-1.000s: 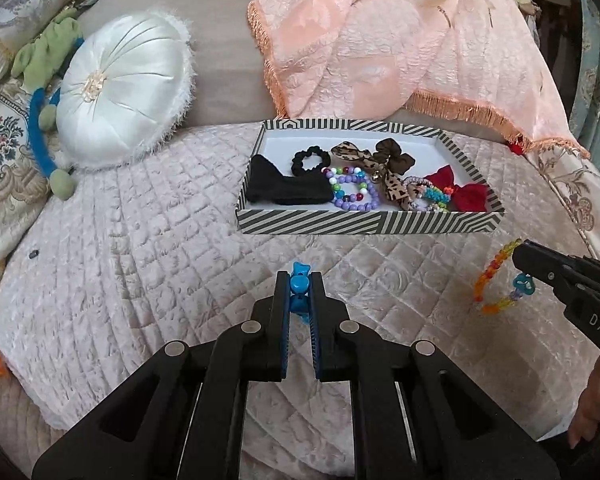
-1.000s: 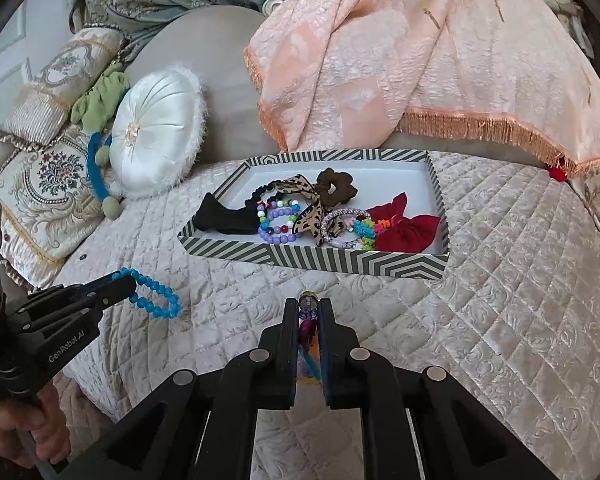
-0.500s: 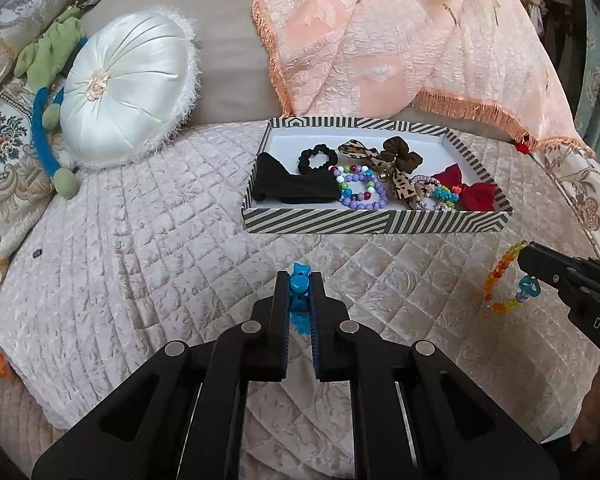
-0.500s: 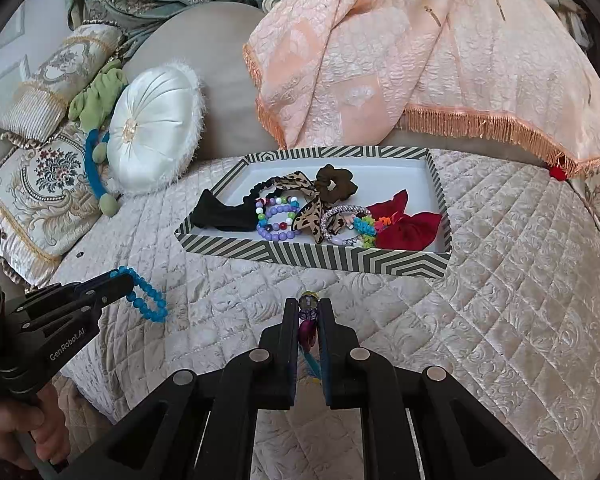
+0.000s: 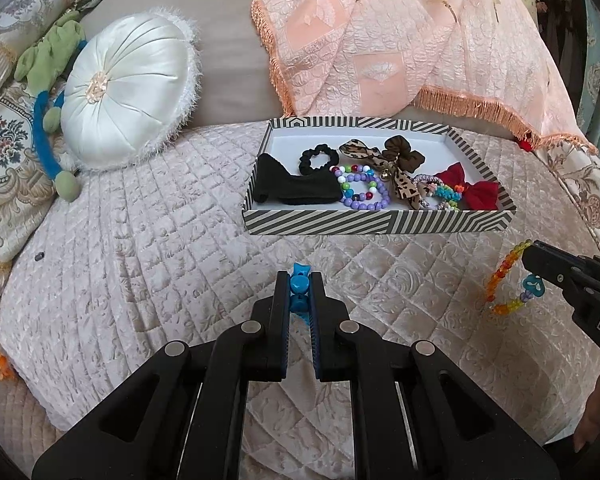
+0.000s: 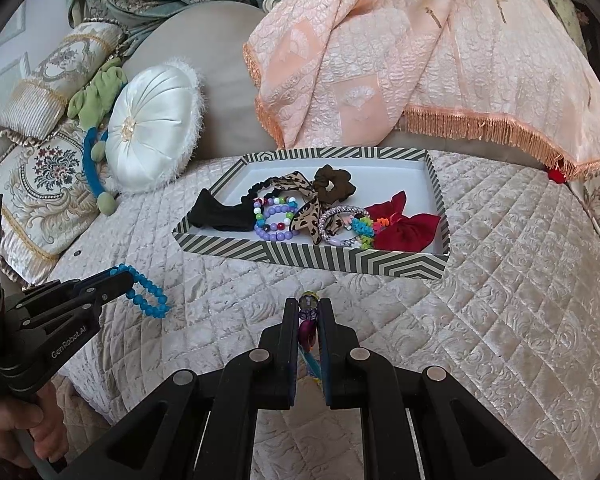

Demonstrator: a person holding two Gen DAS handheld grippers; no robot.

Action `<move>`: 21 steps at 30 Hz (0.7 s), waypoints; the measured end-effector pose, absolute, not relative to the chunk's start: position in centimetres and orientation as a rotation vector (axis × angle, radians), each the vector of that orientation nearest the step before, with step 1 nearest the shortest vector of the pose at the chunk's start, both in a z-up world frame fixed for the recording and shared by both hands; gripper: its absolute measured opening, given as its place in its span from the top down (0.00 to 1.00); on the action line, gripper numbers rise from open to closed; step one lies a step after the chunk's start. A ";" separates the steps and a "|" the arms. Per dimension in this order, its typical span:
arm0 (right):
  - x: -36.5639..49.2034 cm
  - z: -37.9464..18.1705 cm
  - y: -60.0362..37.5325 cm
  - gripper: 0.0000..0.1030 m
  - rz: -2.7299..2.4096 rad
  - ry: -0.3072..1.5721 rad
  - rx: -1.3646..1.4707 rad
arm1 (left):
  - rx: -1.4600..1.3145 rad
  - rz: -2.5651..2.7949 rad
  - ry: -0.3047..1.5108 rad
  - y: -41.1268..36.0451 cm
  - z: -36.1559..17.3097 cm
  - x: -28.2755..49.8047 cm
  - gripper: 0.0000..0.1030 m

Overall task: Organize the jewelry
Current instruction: 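Hold the blue and orange bracelets above the bed with both grippers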

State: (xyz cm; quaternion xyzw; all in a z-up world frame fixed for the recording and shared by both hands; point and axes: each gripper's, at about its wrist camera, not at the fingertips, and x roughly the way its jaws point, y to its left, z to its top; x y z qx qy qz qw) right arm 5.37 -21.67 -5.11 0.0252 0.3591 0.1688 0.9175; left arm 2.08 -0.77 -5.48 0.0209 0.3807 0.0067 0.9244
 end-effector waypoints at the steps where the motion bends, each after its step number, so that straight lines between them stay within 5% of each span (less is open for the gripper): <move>1: 5.4 -5.1 -21.7 0.92 0.347 0.738 0.050 | 0.041 0.012 0.783 -0.8 -5.5 2.1 0.93; 21: 5.4 -4.8 -21.5 0.92 0.332 0.735 0.033 | 0.042 0.010 0.789 -1.1 -5.8 2.2 0.93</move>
